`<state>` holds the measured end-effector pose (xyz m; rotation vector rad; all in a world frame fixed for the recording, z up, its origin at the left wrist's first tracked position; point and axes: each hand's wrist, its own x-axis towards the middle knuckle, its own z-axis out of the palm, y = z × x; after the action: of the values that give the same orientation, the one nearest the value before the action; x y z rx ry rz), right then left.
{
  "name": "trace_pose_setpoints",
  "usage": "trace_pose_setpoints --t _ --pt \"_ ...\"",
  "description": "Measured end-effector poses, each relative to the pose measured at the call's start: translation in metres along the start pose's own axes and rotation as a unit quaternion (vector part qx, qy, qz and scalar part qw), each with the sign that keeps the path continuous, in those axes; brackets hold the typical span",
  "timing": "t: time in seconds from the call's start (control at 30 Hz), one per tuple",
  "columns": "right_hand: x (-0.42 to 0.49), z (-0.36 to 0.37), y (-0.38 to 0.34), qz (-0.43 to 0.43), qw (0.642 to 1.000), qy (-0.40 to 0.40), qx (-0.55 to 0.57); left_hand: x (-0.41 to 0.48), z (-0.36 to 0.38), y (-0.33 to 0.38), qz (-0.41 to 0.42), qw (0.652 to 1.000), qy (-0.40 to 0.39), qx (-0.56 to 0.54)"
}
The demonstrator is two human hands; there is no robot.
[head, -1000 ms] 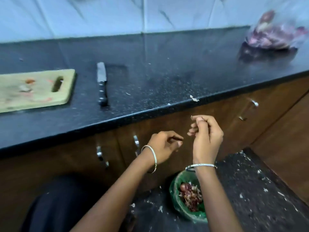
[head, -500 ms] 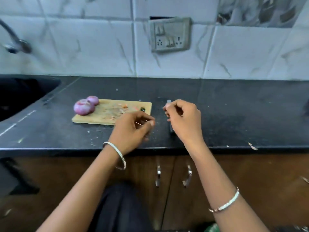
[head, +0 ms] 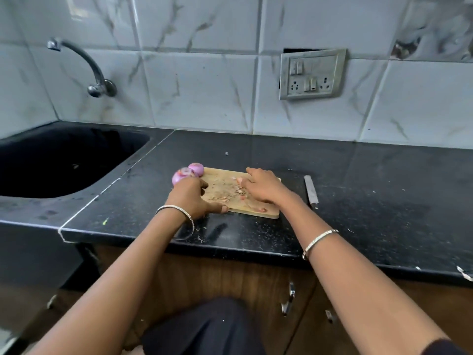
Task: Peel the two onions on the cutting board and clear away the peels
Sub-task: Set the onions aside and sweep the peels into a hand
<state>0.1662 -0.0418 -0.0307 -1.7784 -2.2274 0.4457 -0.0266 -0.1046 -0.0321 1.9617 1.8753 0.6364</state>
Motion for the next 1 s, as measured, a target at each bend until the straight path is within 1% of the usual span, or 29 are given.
trace_pose_setpoints --t 0.1,0.2,0.4,0.5,0.57,0.63,0.7,0.73,0.87,0.93,1.0 --pt "0.023 0.009 -0.011 -0.007 0.998 -0.049 -0.047 0.009 0.002 -0.004 0.003 1.000 -0.018 0.010" --pt "0.033 0.017 -0.024 -0.034 0.996 -0.075 -0.038 0.015 0.004 -0.010 0.006 1.000 -0.025 0.004" --pt "0.012 0.025 -0.035 -0.140 0.989 -0.036 0.008 0.029 0.009 -0.025 0.011 1.000 -0.018 -0.005" --pt "-0.002 0.006 -0.023 -0.125 0.990 0.021 0.068 0.037 0.010 -0.027 -0.005 0.998 -0.046 -0.050" --pt "-0.006 -0.007 -0.009 -0.087 0.990 0.062 0.088 0.045 0.009 -0.027 -0.014 0.995 -0.067 -0.066" --pt "-0.002 -0.015 0.008 -0.036 0.993 0.079 0.074 0.054 0.008 -0.026 -0.010 0.995 -0.083 -0.046" --pt "0.003 -0.014 0.019 0.008 0.998 0.043 0.037 0.059 0.008 -0.023 0.006 0.995 -0.098 -0.008" --pt "0.004 -0.010 0.020 0.014 1.000 0.018 0.021 0.061 0.008 -0.021 0.016 0.994 -0.104 0.012" --pt "0.002 0.015 0.001 -0.019 0.998 -0.050 -0.012 0.064 0.007 -0.016 0.028 0.992 -0.112 0.050" --pt "0.002 0.025 -0.007 -0.026 0.997 -0.053 -0.043 0.062 0.007 -0.017 0.023 0.993 -0.110 0.042" --pt "0.002 0.023 -0.010 -0.031 0.999 -0.040 -0.014 0.059 0.008 -0.019 0.010 0.994 -0.110 -0.003"
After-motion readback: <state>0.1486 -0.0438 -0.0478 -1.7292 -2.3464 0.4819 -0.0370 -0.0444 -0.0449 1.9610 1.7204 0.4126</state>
